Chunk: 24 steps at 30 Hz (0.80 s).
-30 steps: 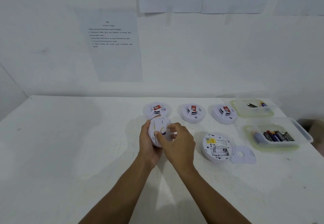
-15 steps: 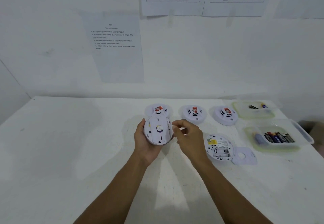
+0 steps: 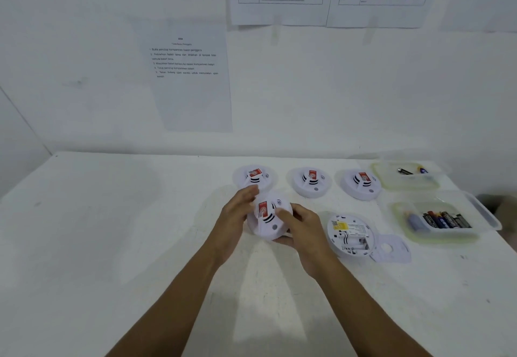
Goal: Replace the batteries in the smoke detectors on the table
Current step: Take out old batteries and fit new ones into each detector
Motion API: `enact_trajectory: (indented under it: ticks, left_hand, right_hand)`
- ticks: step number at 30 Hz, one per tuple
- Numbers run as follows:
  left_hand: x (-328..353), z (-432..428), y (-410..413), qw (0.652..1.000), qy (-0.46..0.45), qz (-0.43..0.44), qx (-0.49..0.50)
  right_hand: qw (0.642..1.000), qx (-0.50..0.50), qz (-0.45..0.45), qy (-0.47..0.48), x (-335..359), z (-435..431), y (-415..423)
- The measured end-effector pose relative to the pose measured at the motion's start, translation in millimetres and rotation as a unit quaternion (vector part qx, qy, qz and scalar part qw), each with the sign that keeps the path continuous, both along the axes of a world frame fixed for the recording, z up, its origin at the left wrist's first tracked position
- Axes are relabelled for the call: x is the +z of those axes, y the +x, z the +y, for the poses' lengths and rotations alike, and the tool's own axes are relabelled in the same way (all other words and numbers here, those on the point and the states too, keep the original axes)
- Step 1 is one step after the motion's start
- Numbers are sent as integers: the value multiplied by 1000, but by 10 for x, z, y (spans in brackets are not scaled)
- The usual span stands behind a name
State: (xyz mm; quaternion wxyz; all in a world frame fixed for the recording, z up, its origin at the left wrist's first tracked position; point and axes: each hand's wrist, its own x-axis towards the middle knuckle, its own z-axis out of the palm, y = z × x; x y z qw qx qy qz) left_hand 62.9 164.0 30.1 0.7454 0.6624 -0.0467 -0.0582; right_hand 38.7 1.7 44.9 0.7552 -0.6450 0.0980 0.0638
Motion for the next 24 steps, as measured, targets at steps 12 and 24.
enact_trajectory:
  ticks: [12,24]
  left_hand:
    - [-410,210,-141,939,311,-132,-62]
    - [-418,178,-210,935,322,-137,-59]
  right_hand:
    - [890,104,-148,-420,-304,-240,-145]
    - [878,89,-194,-429,-569,-229,-175]
